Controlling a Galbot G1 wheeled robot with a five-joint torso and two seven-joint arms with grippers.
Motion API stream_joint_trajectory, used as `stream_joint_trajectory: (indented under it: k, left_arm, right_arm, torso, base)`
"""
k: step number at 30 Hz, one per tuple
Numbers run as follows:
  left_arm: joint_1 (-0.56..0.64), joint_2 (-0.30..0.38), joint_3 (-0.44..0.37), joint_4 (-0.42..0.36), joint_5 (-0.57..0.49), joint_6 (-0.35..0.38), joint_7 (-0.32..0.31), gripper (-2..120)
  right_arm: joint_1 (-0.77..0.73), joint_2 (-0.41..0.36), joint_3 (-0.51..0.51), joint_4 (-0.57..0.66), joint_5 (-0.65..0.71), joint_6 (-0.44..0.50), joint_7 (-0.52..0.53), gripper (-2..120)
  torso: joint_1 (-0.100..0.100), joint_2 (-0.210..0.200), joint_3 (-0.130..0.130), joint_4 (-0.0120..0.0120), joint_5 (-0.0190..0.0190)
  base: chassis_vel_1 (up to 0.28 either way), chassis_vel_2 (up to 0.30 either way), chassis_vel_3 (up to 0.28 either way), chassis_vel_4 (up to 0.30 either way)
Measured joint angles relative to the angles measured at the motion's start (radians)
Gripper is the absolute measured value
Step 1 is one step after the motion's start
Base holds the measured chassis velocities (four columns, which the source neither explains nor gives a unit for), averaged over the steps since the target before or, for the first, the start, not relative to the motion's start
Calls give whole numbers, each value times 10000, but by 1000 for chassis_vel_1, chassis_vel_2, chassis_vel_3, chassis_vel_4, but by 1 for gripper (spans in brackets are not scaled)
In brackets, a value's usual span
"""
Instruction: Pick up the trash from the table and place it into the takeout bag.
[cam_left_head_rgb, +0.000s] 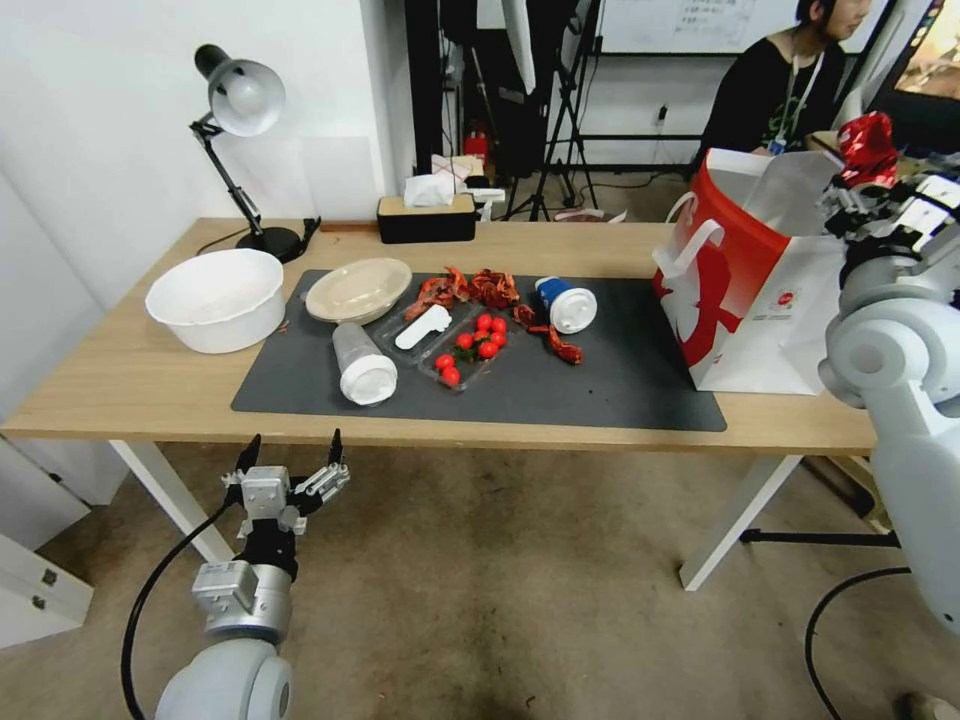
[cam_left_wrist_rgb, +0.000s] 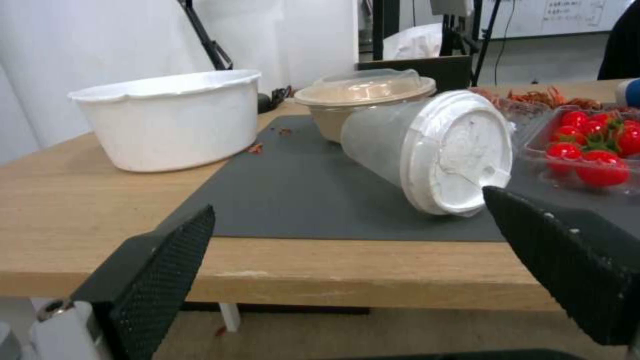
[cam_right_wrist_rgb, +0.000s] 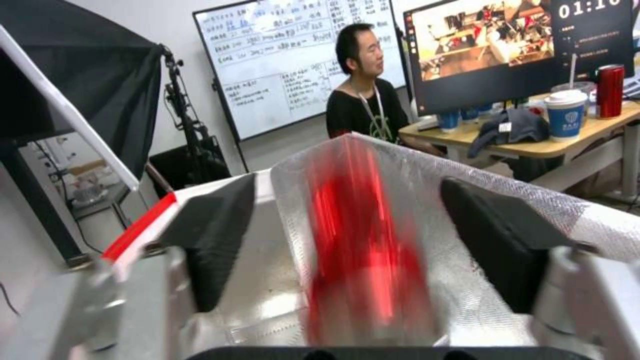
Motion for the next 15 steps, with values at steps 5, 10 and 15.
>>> stream_joint_trajectory:
  k: [5, 10, 15]
  left_arm:
    - [-9, -23, 12, 0, 20, -1, 0, 100]
    - [-30, -36, 30, 12, 46, 1, 2, 100]
    - [-34, -26, 19, 17, 46, 4, 3, 100]
  right_arm:
    - [21, 0, 6, -13, 51, 98, -125, 93]
    - [-173, -77, 155, 571, 680, 1381, -1466, 100]
    - [-1191, -137, 327, 1676, 629, 2428, -3136, 100]
  torso:
    - [0, 0, 0, 0, 0]
    - [-1, 0, -1, 1, -2]
    - [-2, 2, -1, 0, -3]
  base:
    - [0, 0, 0, 0]
    - [0, 0, 0, 0]
    - [0, 0, 0, 0]
